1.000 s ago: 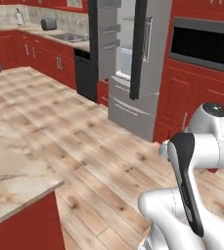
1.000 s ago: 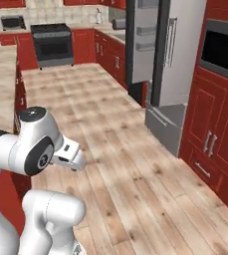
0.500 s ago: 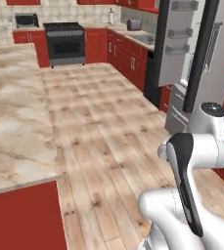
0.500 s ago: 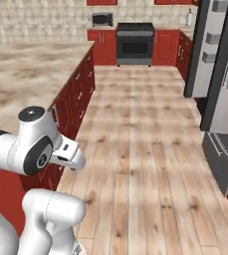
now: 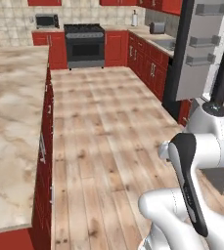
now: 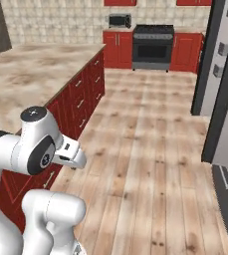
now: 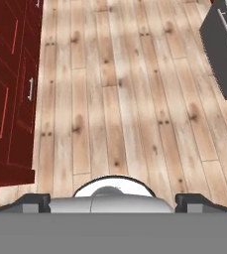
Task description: Pick up the banana and apple from the fridge and place one fruit on each plate on the dining counter.
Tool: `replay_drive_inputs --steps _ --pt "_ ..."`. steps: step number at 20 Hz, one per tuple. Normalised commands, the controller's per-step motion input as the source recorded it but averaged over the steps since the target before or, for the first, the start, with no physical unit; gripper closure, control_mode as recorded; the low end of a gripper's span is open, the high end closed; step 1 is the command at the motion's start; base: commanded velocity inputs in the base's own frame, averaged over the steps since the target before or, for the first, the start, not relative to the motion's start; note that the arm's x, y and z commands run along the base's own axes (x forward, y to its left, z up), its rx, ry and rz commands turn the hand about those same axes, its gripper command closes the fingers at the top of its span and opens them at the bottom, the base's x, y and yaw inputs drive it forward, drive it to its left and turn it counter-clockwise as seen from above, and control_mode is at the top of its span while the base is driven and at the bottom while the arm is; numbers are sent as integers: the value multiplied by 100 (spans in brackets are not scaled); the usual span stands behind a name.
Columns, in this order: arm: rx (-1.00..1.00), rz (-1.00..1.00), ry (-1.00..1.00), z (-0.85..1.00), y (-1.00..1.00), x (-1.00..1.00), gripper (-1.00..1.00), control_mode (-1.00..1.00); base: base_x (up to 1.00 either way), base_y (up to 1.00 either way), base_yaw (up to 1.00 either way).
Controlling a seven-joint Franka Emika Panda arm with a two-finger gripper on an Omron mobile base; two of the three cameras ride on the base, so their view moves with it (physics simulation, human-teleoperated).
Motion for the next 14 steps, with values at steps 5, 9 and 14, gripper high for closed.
replay_drive_inputs --steps 5,9,14 --pt "0 0 0 0 0 0 -100 100 100 -2 1" --pt "0 0 0 0 0 0 -100 100 100 0 0" --pt "0 0 0 0 0 0 -100 100 100 17 -6"
